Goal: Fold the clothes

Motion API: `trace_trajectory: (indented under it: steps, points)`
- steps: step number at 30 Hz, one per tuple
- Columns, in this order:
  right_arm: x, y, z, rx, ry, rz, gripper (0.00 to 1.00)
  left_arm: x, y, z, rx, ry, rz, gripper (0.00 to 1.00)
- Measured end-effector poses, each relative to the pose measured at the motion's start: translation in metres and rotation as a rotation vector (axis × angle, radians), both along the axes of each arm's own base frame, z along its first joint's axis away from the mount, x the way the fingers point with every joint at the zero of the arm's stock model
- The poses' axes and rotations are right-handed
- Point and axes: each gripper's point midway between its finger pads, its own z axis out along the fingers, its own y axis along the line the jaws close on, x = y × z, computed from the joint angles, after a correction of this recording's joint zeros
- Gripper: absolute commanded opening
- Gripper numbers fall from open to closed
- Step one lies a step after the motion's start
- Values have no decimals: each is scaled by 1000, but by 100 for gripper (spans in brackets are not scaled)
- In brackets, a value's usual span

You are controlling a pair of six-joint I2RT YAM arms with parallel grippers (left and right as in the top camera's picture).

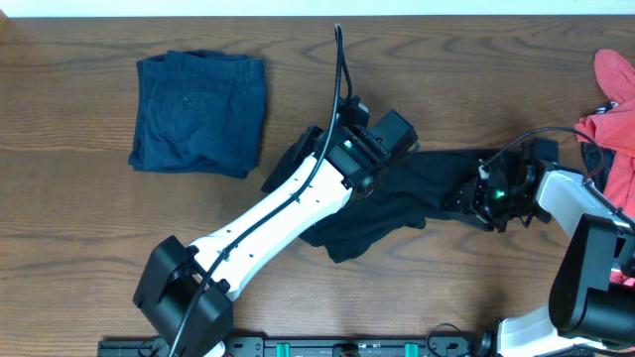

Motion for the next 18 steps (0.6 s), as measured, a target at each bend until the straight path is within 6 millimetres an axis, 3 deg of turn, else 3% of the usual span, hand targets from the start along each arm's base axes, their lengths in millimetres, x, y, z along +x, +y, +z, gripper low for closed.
trace_trajectory:
  steps: [9, 18]
  points:
    - [2, -4, 2, 23, 4, -41, 24, 0, 0, 0, 2, 2, 0, 6]
    - [5, 5, 10, 96, -15, -44, 17, 0, 0, 0, 3, 2, 0, 6]
